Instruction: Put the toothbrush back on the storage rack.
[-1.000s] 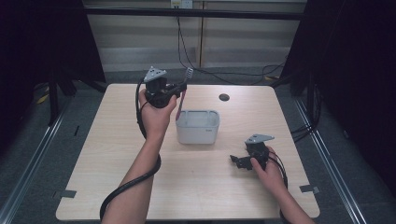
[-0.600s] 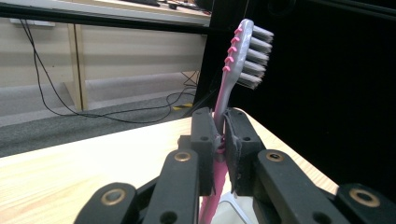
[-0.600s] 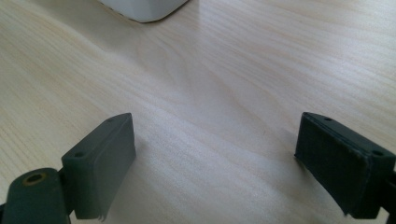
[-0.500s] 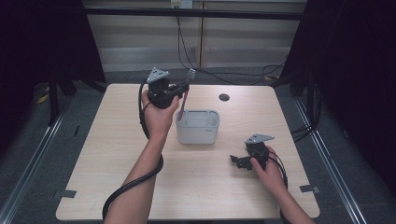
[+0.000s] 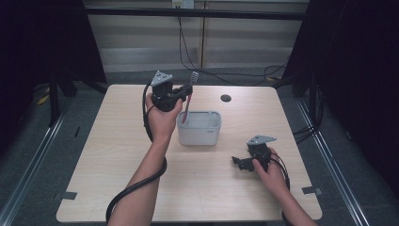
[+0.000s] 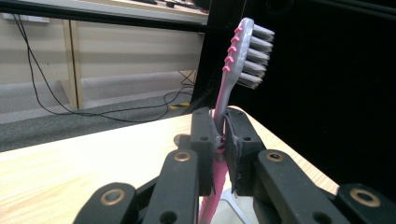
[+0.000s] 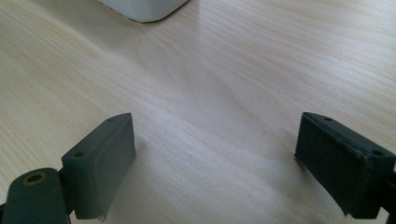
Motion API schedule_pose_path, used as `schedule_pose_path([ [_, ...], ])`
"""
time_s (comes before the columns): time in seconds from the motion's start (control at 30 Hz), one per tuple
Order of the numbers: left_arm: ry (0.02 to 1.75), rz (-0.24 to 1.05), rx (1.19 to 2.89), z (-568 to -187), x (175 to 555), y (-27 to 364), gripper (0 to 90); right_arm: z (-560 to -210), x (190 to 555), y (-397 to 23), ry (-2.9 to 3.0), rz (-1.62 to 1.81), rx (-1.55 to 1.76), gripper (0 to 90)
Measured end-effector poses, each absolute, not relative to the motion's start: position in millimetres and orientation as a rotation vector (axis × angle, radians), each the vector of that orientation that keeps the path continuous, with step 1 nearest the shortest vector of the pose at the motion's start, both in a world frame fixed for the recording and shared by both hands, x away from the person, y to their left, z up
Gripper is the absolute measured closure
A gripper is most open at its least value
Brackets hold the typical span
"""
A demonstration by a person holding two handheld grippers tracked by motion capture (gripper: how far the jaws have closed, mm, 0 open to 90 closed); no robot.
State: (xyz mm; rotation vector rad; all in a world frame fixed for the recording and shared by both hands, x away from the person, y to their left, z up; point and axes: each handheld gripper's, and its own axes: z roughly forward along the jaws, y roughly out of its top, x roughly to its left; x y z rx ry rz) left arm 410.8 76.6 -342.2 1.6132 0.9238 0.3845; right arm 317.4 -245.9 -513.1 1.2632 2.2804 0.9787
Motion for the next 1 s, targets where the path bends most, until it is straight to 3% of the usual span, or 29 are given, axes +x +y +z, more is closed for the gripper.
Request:
schedule_pose_path([
  [1.0,0.972,0.385,1.617,-364,406,90,82.4,-513,317,-246,2.282,0.978,1.263,11.4],
])
